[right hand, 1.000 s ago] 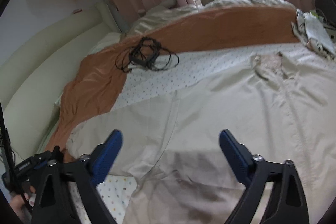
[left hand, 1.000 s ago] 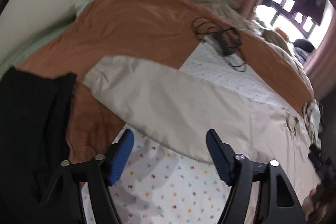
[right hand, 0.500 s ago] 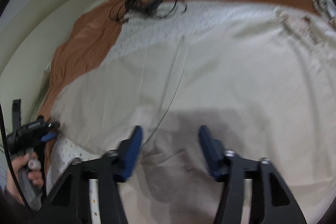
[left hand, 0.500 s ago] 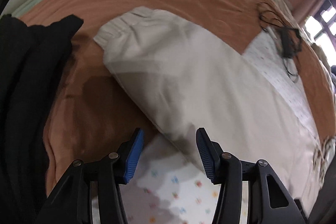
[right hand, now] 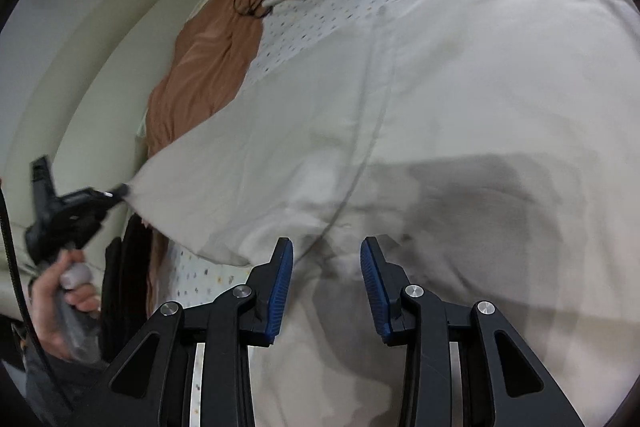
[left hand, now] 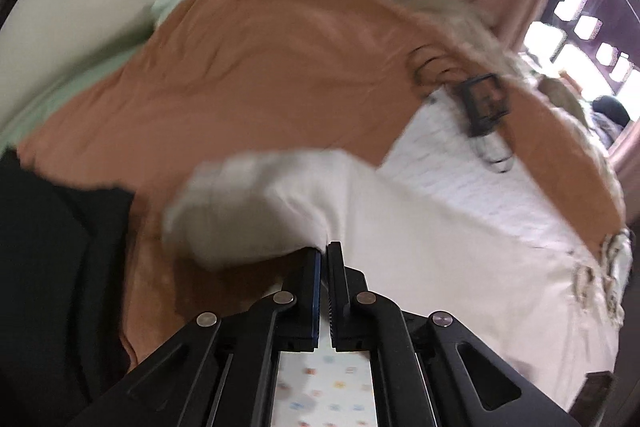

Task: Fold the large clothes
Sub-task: 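Lift the sleeve with the left tool and lay it across the coat body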

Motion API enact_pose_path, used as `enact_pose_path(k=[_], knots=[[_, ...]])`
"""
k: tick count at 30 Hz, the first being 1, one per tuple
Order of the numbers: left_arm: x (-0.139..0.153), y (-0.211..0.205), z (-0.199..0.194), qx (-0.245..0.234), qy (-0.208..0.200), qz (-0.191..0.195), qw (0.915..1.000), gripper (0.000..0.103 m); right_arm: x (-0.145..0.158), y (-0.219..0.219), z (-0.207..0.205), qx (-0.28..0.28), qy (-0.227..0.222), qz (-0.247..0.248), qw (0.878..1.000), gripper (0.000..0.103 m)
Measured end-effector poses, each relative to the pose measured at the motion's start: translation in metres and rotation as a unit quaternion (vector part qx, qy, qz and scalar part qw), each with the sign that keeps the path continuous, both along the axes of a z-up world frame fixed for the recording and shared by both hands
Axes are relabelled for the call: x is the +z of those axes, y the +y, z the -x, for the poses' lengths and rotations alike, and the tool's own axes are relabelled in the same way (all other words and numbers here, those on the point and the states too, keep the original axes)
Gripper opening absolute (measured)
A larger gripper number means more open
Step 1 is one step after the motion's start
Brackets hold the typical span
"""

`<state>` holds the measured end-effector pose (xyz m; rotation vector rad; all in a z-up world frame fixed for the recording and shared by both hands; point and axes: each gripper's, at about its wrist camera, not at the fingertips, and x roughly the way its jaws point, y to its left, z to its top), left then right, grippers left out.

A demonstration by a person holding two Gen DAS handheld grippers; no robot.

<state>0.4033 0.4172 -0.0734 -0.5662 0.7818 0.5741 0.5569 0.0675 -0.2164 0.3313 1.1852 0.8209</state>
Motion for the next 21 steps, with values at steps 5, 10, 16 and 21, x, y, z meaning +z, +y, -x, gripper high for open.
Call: enact_pose_path(k=[5,10,16,21], knots=[[0.054,-0.045,-0.016,-0.058,-0.049,-0.028,0.9967,0.002,0.015,-0.040,0.001,-0.041,0.004,-0.011,0.999,0.038],[0.094,-0.093,-0.032,-0.100,-0.086,-0.027,0.9909,0.002,0.054,-0.098,0.011,-0.069,-0.001,-0.029,0.997,0.039],[0.138,-0.159,-0.041,-0.162,-0.115,-0.039,0.9793,0.002,0.106,-0.169,0.032,-0.143,-0.066,-0.017,0.987,0.053],[0.158,-0.208,-0.045,-0.214,-0.125,-0.054,0.9673,0.002,0.098,-0.212,0.064,-0.165,-0.102,-0.011,0.981,0.053]])
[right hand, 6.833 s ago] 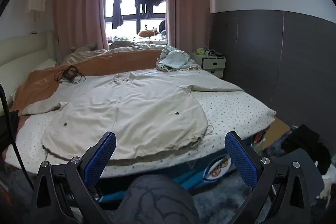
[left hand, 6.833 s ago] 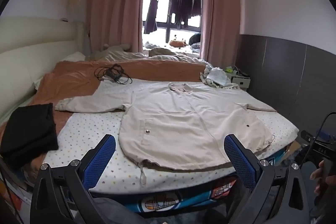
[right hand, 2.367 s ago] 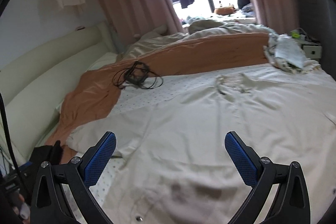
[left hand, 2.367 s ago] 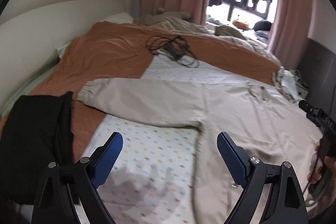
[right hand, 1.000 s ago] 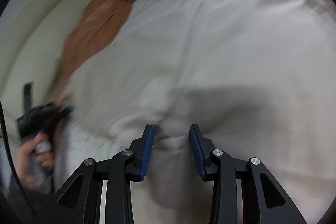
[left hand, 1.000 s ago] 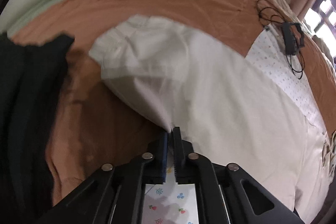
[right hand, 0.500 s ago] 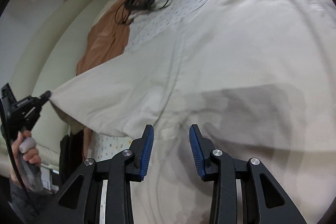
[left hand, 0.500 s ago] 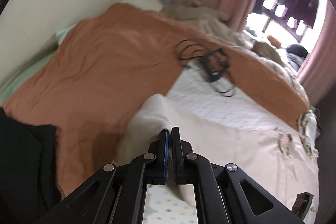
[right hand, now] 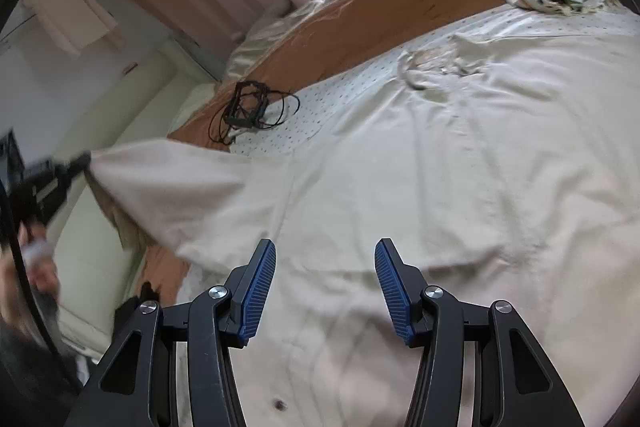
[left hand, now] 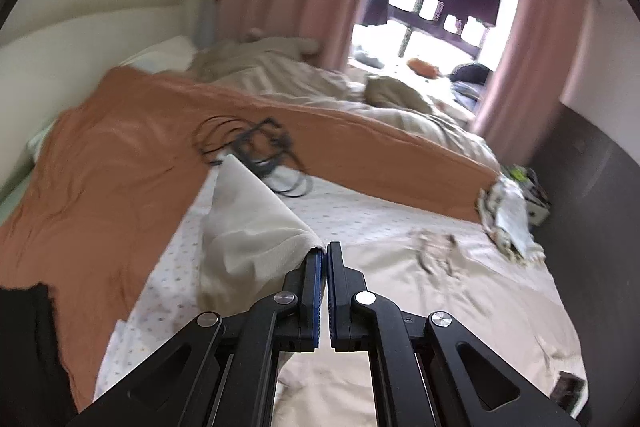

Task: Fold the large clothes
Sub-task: 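Lift the sleeve with the left tool and lay it across the coat body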

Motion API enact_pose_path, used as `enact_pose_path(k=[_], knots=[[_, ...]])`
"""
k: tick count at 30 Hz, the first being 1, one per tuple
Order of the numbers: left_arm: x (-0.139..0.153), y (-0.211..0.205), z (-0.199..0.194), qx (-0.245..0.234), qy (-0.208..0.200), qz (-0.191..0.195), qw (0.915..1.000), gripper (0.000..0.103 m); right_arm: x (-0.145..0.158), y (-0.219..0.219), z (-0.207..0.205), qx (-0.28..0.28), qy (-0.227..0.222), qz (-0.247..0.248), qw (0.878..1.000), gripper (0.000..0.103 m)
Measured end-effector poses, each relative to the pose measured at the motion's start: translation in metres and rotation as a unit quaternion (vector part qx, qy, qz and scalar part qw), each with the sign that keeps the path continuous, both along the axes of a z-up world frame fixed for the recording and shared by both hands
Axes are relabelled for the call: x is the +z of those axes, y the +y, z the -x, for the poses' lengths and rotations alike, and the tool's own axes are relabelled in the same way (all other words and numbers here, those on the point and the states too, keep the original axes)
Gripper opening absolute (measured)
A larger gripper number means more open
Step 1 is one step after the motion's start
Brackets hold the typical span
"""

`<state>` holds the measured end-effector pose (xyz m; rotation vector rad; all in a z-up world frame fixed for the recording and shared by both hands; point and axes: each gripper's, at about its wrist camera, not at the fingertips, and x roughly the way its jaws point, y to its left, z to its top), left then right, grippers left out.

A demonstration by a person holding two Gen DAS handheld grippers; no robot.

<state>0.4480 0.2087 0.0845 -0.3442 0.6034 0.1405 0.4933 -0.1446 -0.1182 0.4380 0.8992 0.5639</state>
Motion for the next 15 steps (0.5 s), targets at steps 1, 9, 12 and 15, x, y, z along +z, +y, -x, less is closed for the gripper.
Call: enact_pose_path(k=[1,9,12,15], knots=[[0.001,-0.010,-0.002,-0.009,-0.001,-0.001,1.0000,0.002,-0.003,-0.004,-0.002,0.000,0.011,0.015,1.000,0.053],[-0.007,-0.065,-0.016,-0.067,0.015,-0.011,0.9976,0.002,-0.029,-0.039,-0.023,-0.044,0.056,-0.003,0.997,0.053],[-0.020,-0.085,-0.024,-0.085,0.029,-0.005,0.9959,0.002,-0.033,-0.048,-0.030,-0.060,0.070,-0.012,0.996,0.053],[-0.039,-0.105,-0.034,-0.107,0.045,0.001,0.9933,0.002,-0.032,-0.054,-0.032,-0.070,0.072,-0.016,0.995,0.053]])
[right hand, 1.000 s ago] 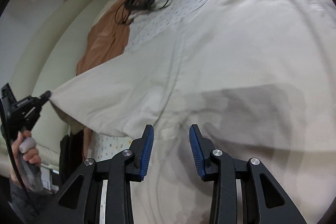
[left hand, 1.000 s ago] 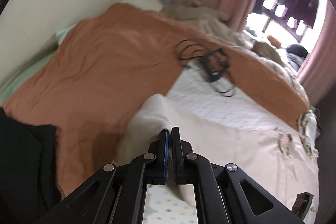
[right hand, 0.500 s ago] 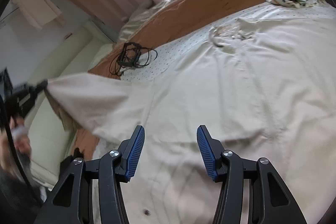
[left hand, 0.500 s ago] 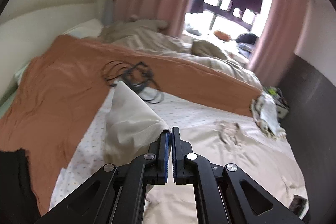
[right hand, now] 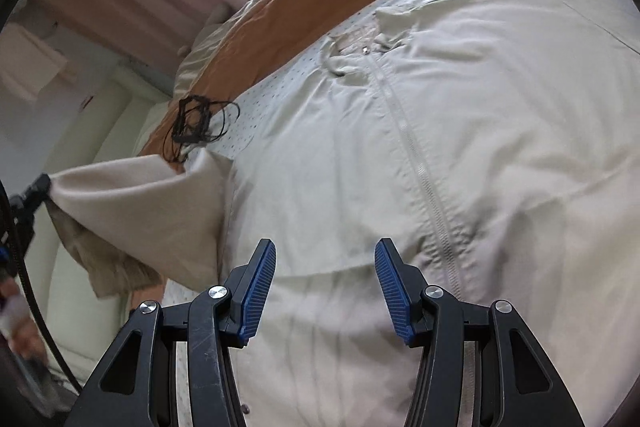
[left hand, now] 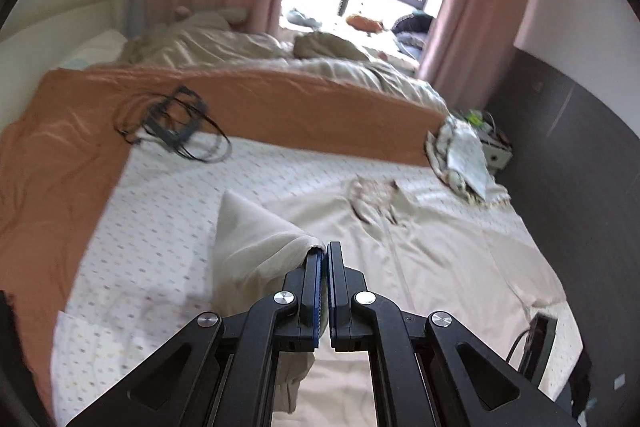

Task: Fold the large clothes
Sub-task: 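Lift the sleeve with the left tool and lay it across the coat body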

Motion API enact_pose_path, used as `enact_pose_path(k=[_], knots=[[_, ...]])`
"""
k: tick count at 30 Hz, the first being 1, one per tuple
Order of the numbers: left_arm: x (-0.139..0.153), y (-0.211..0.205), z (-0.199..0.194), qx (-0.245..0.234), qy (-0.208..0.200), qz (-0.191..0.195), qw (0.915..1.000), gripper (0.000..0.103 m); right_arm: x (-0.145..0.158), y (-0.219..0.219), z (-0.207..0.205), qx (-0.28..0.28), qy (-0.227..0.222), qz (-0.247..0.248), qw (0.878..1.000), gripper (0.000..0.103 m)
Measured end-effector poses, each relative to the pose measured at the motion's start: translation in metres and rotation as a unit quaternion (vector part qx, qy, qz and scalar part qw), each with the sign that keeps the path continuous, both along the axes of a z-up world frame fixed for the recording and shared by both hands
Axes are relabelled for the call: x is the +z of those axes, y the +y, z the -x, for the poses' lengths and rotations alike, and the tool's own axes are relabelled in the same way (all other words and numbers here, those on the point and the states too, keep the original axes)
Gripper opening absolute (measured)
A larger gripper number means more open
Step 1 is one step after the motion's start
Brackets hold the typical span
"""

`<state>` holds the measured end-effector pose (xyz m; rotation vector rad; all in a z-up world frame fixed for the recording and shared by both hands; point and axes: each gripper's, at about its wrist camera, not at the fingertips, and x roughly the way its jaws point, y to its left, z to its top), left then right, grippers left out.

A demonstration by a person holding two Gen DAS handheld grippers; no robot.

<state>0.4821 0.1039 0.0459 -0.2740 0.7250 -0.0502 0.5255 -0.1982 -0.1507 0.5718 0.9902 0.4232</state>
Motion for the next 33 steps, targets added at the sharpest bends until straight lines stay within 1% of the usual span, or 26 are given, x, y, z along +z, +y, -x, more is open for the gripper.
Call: enact_pose_path(k=[2,3,5,6,7,8,9,10,11,14,19,24,26,27,28,33], knots=[[-0.016,-0.012,-0.008,-0.008,0.020,0.006,0.9997,0.002,0.000,-0.006,-0.003,-0.008,0.002,-0.003,1.000,0.053],[-0.026,-0.016,-0.013,-0.014,0.036,0.016,0.9991,0.005,-0.001,-0.009,-0.004,-0.012,0.005,-0.004,1.000,0.053],[-0.047,-0.021,-0.021,-0.027,0.074,0.040,0.9961,0.016,-0.004,-0.015,-0.006,-0.021,0.012,-0.007,1.000,0.053],[-0.062,-0.023,-0.025,-0.036,0.098,0.062,0.9926,0.029,-0.005,-0.018,-0.007,-0.026,0.014,-0.009,1.000,0.053],[-0.072,-0.024,-0.027,-0.043,0.109,0.079,0.9899,0.046,-0.005,-0.020,-0.007,-0.030,0.016,-0.011,0.999,0.053],[-0.077,-0.026,-0.026,-0.044,0.112,0.084,0.9891,0.054,-0.006,-0.022,-0.009,-0.032,0.017,-0.011,0.999,0.053],[-0.081,-0.027,-0.024,-0.043,0.112,0.083,0.9893,0.068,-0.005,-0.024,-0.009,-0.035,0.017,-0.011,0.999,0.053],[-0.084,-0.026,-0.020,-0.042,0.109,0.080,0.9899,0.078,-0.005,-0.025,-0.010,-0.036,0.016,-0.011,0.999,0.053],[-0.085,-0.023,-0.017,-0.044,0.107,0.081,0.9900,0.080,-0.005,-0.025,-0.010,-0.036,0.015,-0.011,0.999,0.053],[-0.085,-0.008,-0.006,-0.043,0.103,0.090,0.9896,0.080,-0.002,-0.021,-0.011,-0.031,0.010,-0.010,0.999,0.053],[-0.077,0.025,0.018,0.000,0.088,0.047,0.9950,0.080,0.002,0.005,-0.010,-0.001,-0.004,-0.004,1.000,0.053],[-0.086,0.055,0.037,0.014,0.094,0.032,0.9949,0.080,0.000,0.049,-0.016,0.052,-0.014,0.027,0.998,0.054],[-0.091,0.065,0.045,0.017,0.096,0.025,0.9950,0.080,-0.003,0.067,-0.017,0.075,-0.015,0.041,0.996,0.065],[-0.095,0.070,0.049,0.018,0.097,0.022,0.9949,0.080,-0.004,0.074,-0.016,0.082,-0.016,0.051,0.995,0.074],[-0.099,0.073,0.051,0.019,0.100,0.019,0.9946,0.080,-0.006,0.083,-0.015,0.090,-0.021,0.065,0.994,0.077],[-0.120,0.087,0.057,0.023,0.116,0.019,0.9928,0.079,-0.016,0.116,-0.018,0.126,-0.027,0.119,0.984,0.077]])
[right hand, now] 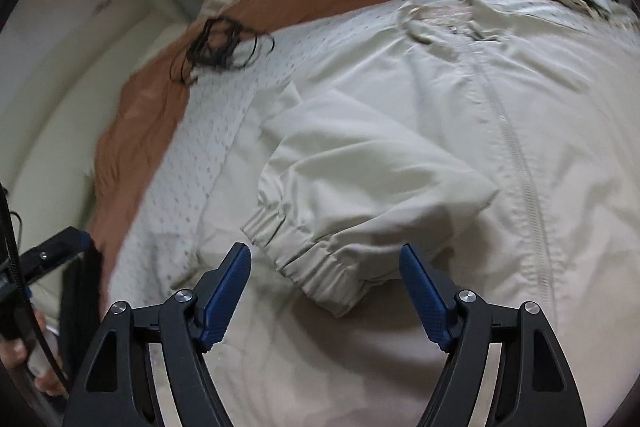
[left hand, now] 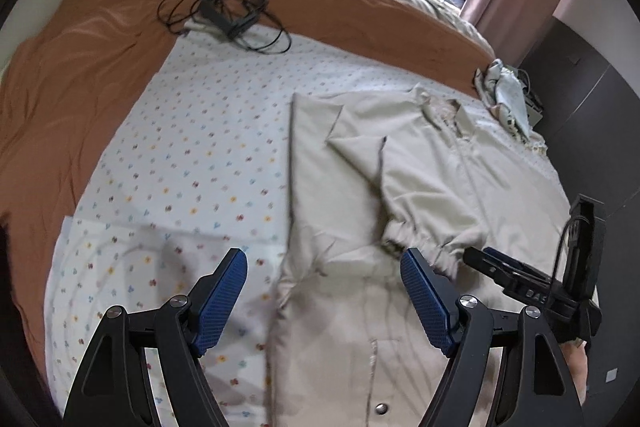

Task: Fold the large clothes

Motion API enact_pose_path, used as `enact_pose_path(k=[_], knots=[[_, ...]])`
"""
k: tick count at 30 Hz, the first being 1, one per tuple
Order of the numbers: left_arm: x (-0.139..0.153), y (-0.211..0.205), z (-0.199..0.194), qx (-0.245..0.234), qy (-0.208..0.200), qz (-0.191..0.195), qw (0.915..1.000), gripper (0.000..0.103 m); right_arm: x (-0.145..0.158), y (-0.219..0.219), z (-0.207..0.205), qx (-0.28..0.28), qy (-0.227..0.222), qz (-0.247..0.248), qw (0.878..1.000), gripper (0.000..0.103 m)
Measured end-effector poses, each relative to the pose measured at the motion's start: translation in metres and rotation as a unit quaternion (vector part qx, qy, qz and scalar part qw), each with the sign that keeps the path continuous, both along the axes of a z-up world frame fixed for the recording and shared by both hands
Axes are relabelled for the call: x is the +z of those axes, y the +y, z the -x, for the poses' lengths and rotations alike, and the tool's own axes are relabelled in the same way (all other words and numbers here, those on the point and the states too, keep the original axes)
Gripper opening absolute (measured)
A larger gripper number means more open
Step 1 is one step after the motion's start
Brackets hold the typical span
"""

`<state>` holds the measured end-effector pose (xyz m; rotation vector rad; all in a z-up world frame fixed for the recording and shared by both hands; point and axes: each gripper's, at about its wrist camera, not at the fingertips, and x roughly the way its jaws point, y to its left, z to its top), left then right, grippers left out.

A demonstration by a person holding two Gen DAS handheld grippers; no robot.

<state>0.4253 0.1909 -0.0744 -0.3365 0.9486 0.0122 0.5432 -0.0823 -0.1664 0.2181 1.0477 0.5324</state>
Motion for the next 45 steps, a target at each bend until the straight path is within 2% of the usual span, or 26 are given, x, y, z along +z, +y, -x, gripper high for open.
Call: enact_pose_path(k=[4,8,9,11,12,13,16,21,26,30,35,36,37,38,39,40,42,45], knots=[[-0.012,0.002,0.000,-0.002,0.010,-0.003,0.9999,0.079,-0.025,0.023,-0.004,0.008,0.003,0.068,0.998,0.077],[-0.022,0.001,-0.002,-0.004,0.023,-0.008,0.9997,0.079,-0.043,0.040,-0.003,0.021,-0.021,0.139,0.990,0.077],[-0.024,0.000,-0.003,-0.003,0.027,-0.009,0.9996,0.079,-0.043,0.042,-0.002,0.024,-0.027,0.147,0.989,0.073],[-0.029,-0.002,-0.005,-0.001,0.034,-0.006,0.9994,0.079,-0.041,0.041,-0.001,0.027,-0.039,0.158,0.986,0.053],[-0.031,-0.004,-0.006,-0.001,0.037,-0.005,0.9993,0.079,-0.039,0.040,0.000,0.026,-0.043,0.160,0.986,0.035],[-0.033,-0.007,-0.007,-0.001,0.040,-0.005,0.9992,0.079,-0.035,0.037,0.001,0.026,-0.051,0.161,0.985,0.028],[-0.036,-0.014,-0.013,-0.001,0.049,-0.008,0.9988,0.079,-0.023,0.025,0.001,0.029,-0.063,0.141,0.988,0.015],[-0.028,-0.031,-0.020,-0.009,0.044,-0.013,0.9989,0.079,0.006,-0.008,-0.001,-0.001,-0.067,0.064,0.996,0.014],[-0.027,-0.047,-0.025,-0.022,0.045,-0.030,0.9983,0.079,0.034,-0.055,-0.004,-0.048,-0.068,-0.033,0.996,0.013],[-0.032,-0.057,-0.029,-0.027,0.052,-0.033,0.9977,0.079,0.042,-0.091,-0.009,-0.092,-0.069,-0.079,0.990,0.013],[-0.036,-0.068,-0.034,-0.037,0.056,-0.040,0.9969,0.079,0.039,-0.153,-0.018,-0.192,-0.048,-0.130,0.972,0.016],[-0.037,-0.070,-0.036,-0.039,0.056,-0.041,0.9968,0.079,0.035,-0.166,-0.021,-0.220,-0.039,-0.137,0.965,0.022],[-0.037,-0.071,-0.037,-0.039,0.057,-0.042,0.9967,0.079,0.031,-0.175,-0.023,-0.240,-0.032,-0.141,0.960,0.041],[-0.038,-0.071,-0.039,-0.039,0.058,-0.042,0.9967,0.079,0.026,-0.186,-0.025,-0.264,-0.019,-0.143,0.954,0.053],[-0.039,-0.072,-0.040,-0.039,0.060,-0.041,0.9966,0.079,0.021,-0.196,-0.025,-0.286,-0.008,-0.145,0.947,0.070],[-0.039,-0.072,-0.041,-0.039,0.061,-0.041,0.9965,0.079,0.017,-0.204,-0.026,-0.301,0.000,-0.148,0.942,0.074],[-0.041,-0.072,-0.043,-0.038,0.062,-0.043,0.9964,0.079,0.011,-0.216,-0.028,-0.311,0.013,-0.157,0.937,0.074],[-0.047,-0.070,-0.044,-0.036,0.068,-0.043,0.9961,0.079,-0.002,-0.223,-0.034,-0.309,0.032,-0.157,0.937,0.074]])
